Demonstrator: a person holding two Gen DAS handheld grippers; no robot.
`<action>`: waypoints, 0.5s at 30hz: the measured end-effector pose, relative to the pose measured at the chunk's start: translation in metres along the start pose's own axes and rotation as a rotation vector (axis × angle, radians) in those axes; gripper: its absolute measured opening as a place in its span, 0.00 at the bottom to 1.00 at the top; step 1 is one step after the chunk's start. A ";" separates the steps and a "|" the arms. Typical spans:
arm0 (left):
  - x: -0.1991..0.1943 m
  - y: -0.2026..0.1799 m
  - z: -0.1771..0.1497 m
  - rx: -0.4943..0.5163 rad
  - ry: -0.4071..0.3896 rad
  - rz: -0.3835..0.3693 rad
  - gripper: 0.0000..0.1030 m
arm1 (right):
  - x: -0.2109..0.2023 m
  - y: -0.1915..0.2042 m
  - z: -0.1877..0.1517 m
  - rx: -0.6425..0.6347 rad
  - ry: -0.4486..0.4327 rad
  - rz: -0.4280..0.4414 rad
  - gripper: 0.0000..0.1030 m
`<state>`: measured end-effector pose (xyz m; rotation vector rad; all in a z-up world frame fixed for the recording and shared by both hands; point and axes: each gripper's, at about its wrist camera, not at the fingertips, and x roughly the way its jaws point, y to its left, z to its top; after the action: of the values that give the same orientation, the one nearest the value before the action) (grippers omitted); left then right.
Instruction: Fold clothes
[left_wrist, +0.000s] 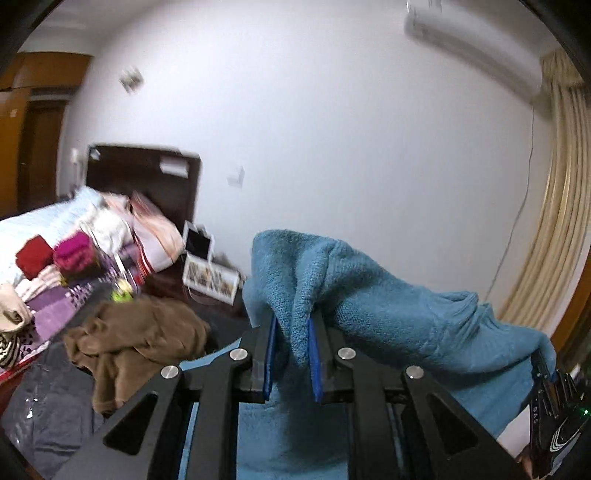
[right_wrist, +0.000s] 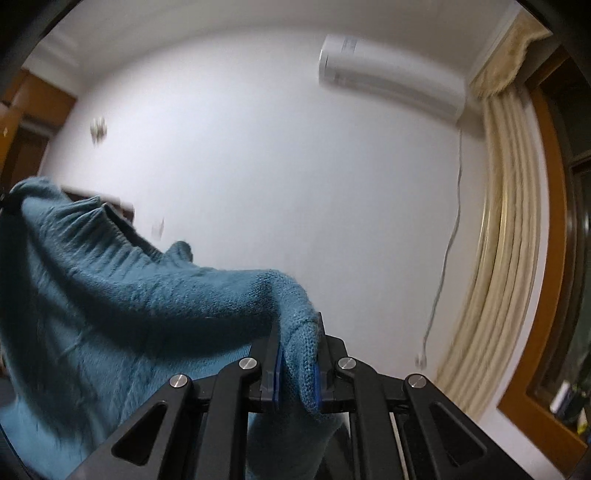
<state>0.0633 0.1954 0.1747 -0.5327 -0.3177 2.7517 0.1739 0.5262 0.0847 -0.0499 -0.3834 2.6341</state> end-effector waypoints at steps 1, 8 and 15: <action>-0.009 0.003 0.005 -0.010 -0.034 0.003 0.17 | -0.006 -0.003 0.009 0.006 -0.036 0.000 0.12; -0.107 0.003 0.029 -0.031 -0.271 -0.005 0.17 | -0.065 -0.023 0.071 0.061 -0.287 -0.026 0.12; -0.163 -0.012 0.033 0.006 -0.389 -0.056 0.18 | -0.100 -0.037 0.105 0.080 -0.419 -0.081 0.12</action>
<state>0.1971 0.1447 0.2603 0.0200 -0.4064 2.7856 0.2691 0.4840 0.1923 0.5384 -0.4054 2.5651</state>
